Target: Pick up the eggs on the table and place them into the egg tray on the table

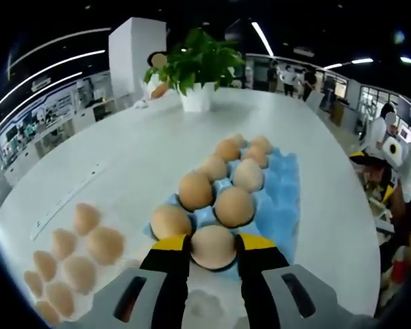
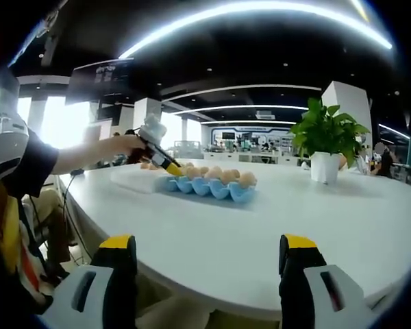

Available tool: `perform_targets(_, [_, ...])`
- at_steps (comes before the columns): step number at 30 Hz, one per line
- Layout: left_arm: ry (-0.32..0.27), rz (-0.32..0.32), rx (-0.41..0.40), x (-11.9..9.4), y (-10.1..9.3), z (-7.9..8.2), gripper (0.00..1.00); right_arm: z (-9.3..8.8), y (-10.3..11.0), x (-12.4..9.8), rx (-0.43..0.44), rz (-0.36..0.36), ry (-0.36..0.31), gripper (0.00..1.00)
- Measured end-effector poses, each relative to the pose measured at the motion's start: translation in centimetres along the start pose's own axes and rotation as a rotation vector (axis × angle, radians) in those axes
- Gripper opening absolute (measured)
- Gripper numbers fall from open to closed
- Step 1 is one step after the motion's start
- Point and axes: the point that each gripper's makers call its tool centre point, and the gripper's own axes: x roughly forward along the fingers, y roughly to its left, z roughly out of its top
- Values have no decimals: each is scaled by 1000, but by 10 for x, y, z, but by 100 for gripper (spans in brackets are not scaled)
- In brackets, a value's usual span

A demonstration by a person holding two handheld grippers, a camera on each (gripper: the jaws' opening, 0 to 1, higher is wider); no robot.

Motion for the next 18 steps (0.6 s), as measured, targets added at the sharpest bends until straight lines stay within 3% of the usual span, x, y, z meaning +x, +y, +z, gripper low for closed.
perform_targets(8, [-45, 7, -3, -1, 0, 0, 27, 0, 2, -1, -5, -1, 4, 89])
perform_targets(18, [-25, 47, 22, -5, 2, 0, 32, 5, 4, -5, -15, -9, -2, 89])
